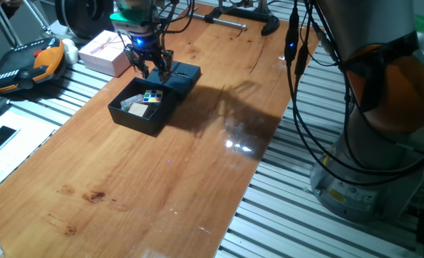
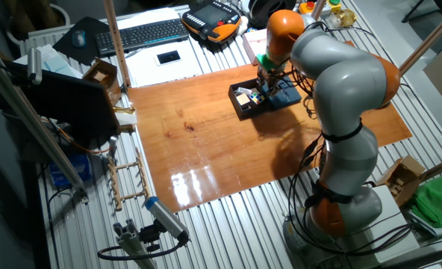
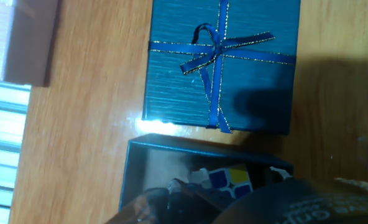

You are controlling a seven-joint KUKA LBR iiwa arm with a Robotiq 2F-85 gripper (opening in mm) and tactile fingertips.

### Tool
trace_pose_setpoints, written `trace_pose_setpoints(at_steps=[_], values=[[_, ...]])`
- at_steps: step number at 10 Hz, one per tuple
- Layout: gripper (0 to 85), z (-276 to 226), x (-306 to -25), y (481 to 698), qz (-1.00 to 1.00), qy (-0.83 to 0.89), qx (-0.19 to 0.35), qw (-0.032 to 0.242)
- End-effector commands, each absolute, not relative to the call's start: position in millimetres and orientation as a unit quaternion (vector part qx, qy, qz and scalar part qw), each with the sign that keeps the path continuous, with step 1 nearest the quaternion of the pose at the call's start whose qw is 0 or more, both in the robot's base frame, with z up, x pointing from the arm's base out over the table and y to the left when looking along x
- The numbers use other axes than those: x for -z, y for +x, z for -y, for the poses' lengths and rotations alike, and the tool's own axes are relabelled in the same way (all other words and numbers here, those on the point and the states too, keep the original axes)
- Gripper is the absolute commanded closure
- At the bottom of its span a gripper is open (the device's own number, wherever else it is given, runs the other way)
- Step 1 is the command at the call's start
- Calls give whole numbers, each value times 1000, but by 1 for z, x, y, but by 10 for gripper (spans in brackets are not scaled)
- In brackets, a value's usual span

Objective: Take everything out of the gift box

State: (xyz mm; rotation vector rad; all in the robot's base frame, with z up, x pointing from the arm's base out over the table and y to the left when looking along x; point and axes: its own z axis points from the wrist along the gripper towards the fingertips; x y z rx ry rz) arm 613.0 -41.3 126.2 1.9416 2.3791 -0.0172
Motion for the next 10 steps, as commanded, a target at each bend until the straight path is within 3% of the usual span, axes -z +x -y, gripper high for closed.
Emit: trace_pose_setpoints(at_steps=[1, 3, 7, 10], values=[[347, 41, -126, 613, -776, 629, 7, 42], [350, 41, -126, 613, -772, 633, 15, 52], [350, 12, -123, 617, -738, 674, -4, 26], [267, -10, -125, 620, -741, 671, 2, 30]])
